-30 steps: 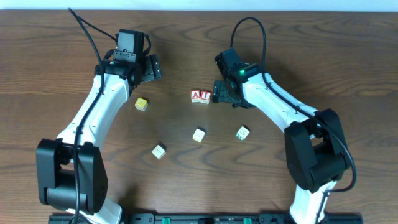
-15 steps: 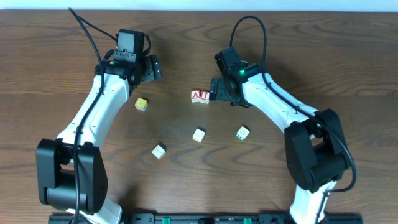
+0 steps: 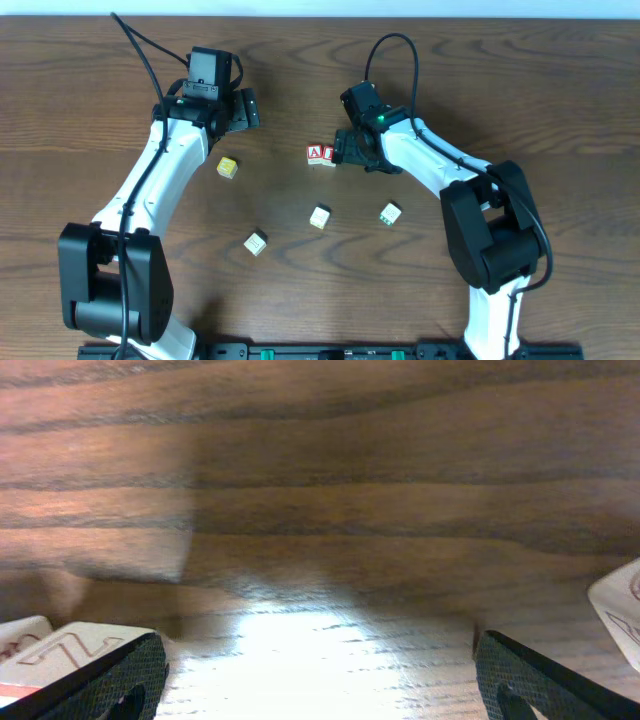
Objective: Spell out Ai2
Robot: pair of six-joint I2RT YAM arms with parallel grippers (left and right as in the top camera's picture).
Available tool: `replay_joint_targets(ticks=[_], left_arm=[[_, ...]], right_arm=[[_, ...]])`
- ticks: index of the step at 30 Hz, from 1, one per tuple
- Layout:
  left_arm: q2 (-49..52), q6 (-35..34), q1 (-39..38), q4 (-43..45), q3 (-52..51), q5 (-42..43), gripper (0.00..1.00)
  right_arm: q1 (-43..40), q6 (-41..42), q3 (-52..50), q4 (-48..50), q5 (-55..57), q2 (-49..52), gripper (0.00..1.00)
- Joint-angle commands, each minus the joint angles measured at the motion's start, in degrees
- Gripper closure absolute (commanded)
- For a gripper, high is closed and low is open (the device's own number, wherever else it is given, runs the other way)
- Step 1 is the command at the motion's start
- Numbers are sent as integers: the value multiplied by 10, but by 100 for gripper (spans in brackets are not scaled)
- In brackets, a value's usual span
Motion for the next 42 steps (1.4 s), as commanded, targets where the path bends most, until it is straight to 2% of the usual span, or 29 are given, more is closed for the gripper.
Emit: replay_joint_targets(ticks=[1, 17, 22, 32, 33, 36, 38, 40, 42], left_arm=[[1, 4, 2, -2, 8, -8, 5], [1, 4, 2, -2, 8, -8, 5], [1, 4, 2, -2, 8, -8, 5], [1, 3, 2, -2, 8, -8, 5], [1, 4, 2, -2, 8, -8, 5], [1, 4, 2, -2, 8, -8, 5], [1, 4, 2, -2, 8, -8, 5], [1, 4, 2, -2, 8, -8, 5], [1, 4, 2, -2, 8, -8, 5]], right_arm=[[4, 11, 6, 4, -14, 8, 2], [2, 12, 7, 16, -7, 8, 2], [-15, 1, 7, 9, 14, -29, 2], [-49, 4, 6, -71, 81, -96, 5], [-51, -11, 6, -75, 82, -97, 5], [-52, -169, 5, -89, 79, -99, 1], [-52, -195, -1, -102, 113, -100, 1], [-58, -162, -4, -125, 122, -100, 1], [-69, -72, -4, -147, 99, -100, 3]])
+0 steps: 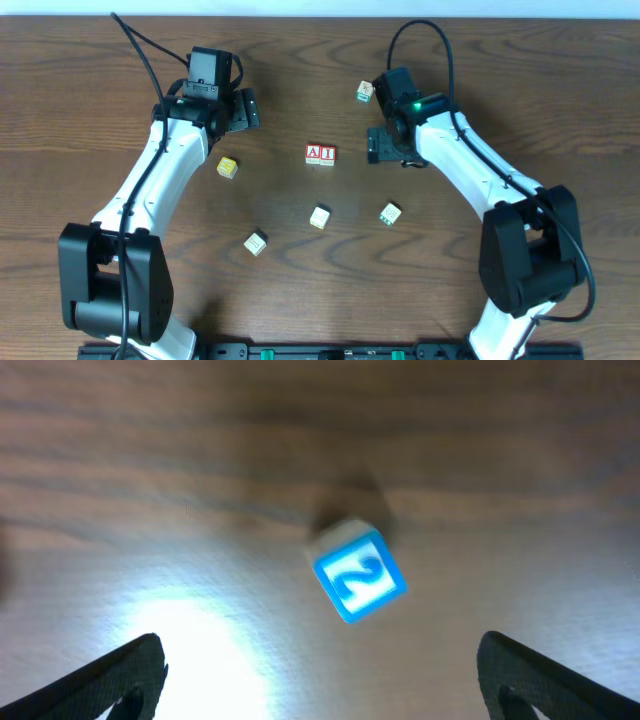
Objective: Spell out Ai2
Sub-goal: 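Lower the right gripper onto the blue '2' block and grasp it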
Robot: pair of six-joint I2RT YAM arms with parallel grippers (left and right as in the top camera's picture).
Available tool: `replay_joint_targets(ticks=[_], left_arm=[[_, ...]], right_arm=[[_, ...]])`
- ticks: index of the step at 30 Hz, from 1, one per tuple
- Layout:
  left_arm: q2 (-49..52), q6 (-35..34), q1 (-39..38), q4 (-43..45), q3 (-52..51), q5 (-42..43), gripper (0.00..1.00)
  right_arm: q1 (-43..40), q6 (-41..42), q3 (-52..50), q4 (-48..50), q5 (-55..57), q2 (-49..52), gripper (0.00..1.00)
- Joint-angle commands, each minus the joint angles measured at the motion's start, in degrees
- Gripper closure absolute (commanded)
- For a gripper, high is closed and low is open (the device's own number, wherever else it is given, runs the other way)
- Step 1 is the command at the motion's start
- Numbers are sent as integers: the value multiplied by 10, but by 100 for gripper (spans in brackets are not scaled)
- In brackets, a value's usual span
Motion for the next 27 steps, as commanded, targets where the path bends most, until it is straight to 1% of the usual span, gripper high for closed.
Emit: replay_joint_targets(ticks=[1, 4, 7, 9, 13, 18, 21, 23, 27], left_arm=[[1, 4, 2, -2, 8, -8, 5], [1, 3, 2, -2, 8, -8, 5], [1, 4, 2, -2, 8, -8, 5], [1, 4, 2, -2, 8, -8, 5], [1, 4, 2, -2, 8, -8, 5], [1, 4, 2, -2, 8, -8, 5], [1, 3, 2, -2, 8, -8, 5], [1, 4, 2, -2, 8, -8, 5], [1, 4, 2, -2, 8, -8, 5]], right_arm=[[-21, 132, -3, -23, -2, -7, 4], [-32, 323, -4, -37, -25, -7, 2], [-34, 444, -9, -38, -27, -6, 1], [-34, 500, -10, -26, -34, -6, 3], [-36, 582, -10, -6, -51, -4, 9], [-37, 606, -10, 2, -50, 12, 11], [-40, 622, -10, 4, -51, 27, 15], [-40, 623, -10, 12, -49, 40, 17], [-45, 623, -10, 36, -45, 52, 19]])
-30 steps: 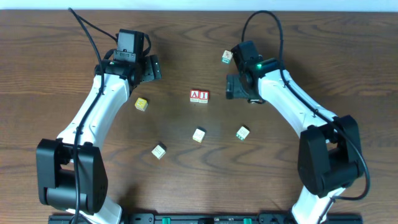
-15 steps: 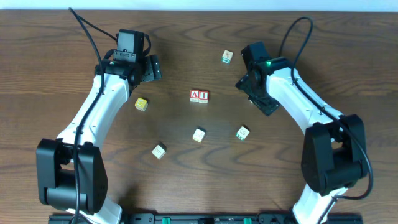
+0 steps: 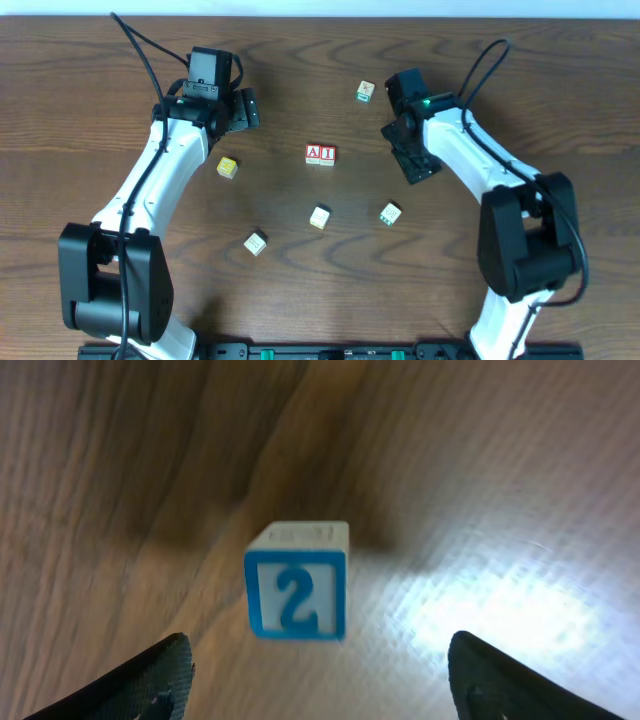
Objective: Spell out Ai2
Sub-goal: 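Lower the right gripper onto the blue '2' block and grasp it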
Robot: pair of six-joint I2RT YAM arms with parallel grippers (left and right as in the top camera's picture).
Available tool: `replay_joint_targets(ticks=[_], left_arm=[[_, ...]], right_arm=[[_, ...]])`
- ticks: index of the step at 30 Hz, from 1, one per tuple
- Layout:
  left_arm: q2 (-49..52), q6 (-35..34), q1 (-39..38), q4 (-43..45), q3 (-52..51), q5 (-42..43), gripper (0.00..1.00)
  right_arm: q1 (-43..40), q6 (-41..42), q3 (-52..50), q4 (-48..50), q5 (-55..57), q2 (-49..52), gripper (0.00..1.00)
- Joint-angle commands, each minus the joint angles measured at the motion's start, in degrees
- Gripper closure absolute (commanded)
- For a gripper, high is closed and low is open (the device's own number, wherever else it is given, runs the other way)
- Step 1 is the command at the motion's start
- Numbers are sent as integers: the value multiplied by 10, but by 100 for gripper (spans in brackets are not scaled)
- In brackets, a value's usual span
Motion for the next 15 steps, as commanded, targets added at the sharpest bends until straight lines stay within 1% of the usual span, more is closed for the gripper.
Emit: replay_joint_targets(ticks=[1, 6, 8, 10, 11, 15], left_arm=[[1, 4, 2, -2, 8, -8, 5], [1, 4, 2, -2, 8, -8, 5], [1, 4, 2, -2, 8, -8, 5], [1, 3, 2, -2, 8, -8, 5], [1, 4, 2, -2, 8, -8, 5], [1, 4, 2, -2, 8, -8, 5]], right_arm=[[-12, 18, -4, 8, 14, 14, 19], [-22, 4, -4, 22, 27, 17, 25], [-24, 1, -4, 23, 26, 17, 30], [-24, 1, -4, 23, 26, 17, 41], [-24, 1, -4, 23, 26, 18, 44], [-24, 1, -4, 24, 22, 23, 45]])
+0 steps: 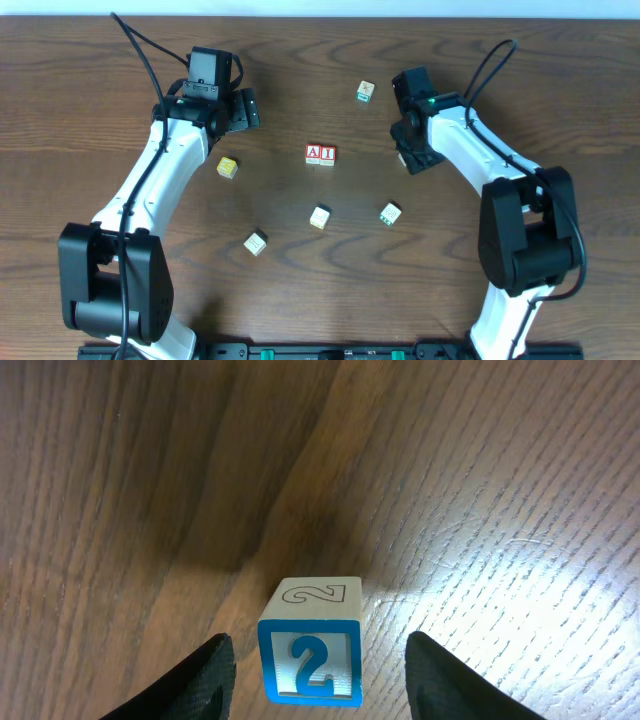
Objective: Spell out Ai2
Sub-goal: 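Lower the right gripper onto the blue '2' block and grasp it, then lift the '2' block and carry it toward the 'AI' blocks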
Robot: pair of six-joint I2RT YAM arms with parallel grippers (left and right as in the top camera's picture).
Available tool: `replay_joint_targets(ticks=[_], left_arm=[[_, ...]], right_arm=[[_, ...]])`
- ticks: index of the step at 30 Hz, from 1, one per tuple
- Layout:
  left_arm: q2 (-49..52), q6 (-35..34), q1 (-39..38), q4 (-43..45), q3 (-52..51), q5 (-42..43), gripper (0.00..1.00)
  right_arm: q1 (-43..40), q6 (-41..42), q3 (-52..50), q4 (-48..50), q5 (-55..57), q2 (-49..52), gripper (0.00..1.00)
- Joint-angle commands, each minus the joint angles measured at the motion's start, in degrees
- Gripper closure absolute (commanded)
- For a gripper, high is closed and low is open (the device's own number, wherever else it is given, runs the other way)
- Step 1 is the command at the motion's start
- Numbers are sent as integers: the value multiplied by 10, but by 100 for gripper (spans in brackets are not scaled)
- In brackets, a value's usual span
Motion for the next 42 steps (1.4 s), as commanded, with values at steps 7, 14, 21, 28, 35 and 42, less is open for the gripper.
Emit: replay_joint_targets(ticks=[7, 14, 21, 28, 35, 42], left_arm=[[1, 4, 2, -2, 8, -8, 5], [1, 4, 2, -2, 8, -8, 5], [1, 4, 2, -2, 8, -8, 5], [1, 4, 2, -2, 8, -8, 5], [1, 4, 2, -2, 8, -8, 5], [1, 4, 2, -2, 8, -8, 5]], right_arm=[[-6, 0, -4, 6, 6, 19, 46], [-6, 0, -4, 6, 5, 25, 50], [-6, 0, -4, 6, 5, 28, 70], [-5, -22, -4, 9, 6, 28, 78], [18, -267, -3, 47, -2, 27, 77], [49, -465, 11, 34, -24, 27, 81]])
